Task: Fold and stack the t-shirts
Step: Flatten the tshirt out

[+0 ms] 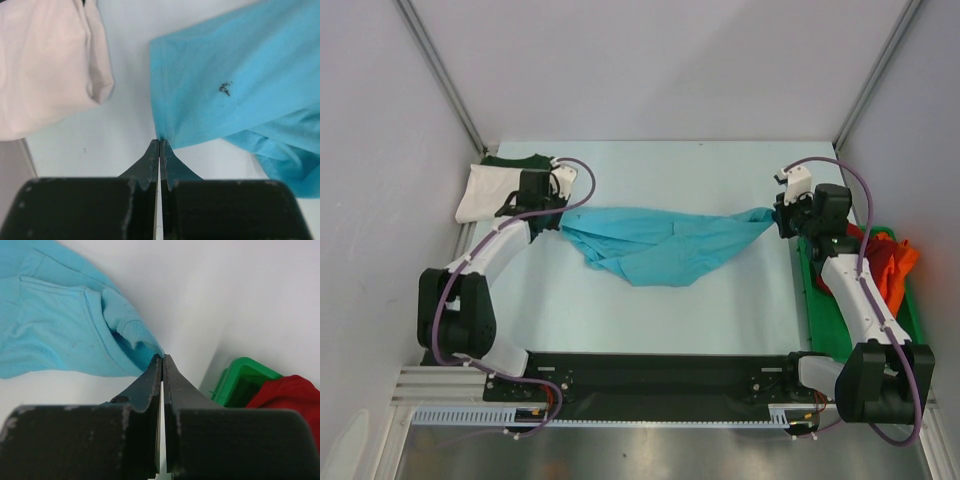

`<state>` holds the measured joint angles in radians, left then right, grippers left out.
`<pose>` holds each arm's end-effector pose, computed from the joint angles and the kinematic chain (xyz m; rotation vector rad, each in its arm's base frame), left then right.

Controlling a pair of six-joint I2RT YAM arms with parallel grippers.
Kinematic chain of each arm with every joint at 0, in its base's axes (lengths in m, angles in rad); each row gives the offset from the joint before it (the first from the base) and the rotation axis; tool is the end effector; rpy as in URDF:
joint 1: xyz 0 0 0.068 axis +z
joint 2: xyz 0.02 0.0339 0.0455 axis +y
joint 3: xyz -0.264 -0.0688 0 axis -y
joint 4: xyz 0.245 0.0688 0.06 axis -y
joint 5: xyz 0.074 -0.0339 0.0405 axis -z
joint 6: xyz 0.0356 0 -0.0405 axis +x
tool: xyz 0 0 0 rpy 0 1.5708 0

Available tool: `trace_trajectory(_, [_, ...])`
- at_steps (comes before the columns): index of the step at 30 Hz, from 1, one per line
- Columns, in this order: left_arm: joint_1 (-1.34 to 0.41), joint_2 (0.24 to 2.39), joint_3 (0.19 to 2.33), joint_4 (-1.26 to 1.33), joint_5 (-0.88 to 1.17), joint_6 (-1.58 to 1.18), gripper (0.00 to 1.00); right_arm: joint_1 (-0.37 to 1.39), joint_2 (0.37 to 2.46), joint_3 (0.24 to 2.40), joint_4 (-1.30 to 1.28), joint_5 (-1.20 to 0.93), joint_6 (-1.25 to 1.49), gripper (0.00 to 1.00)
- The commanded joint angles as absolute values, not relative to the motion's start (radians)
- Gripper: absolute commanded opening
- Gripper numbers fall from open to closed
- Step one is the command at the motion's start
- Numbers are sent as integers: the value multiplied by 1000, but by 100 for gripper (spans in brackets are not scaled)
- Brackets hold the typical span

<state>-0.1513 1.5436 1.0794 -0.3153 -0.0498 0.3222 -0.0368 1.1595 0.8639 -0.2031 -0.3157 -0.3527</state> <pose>0.3331 -0.0490 0.2444 0.5282 2.2935 0.1423 0.2612 0.0014 0.2899 -0.5101 1.9791 0.0838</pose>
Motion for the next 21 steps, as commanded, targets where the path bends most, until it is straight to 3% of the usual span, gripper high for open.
trace_trajectory(1, [-155,1468,1017,-262,-115,368,0,-44,1180,879,-167,-295,-403,0])
trace_trajectory(8, [-137,1401,953,-233,-161,367,0,-44,1300,945,-143,-275,-457,0])
trace_trajectory(14, [-137,1424,1012,-239,-150,364,0,-11,1469,1295,-116,-299,-477,0])
trace_trajectory(18, [-137,1361,971,-245,-144,345,1,-3,1396,1379,-228,-318,-466,0])
trace_trajectory(21, [-137,1310,908,-241,-140,333,0,-11,1237,1204,-319,-298,-462,0])
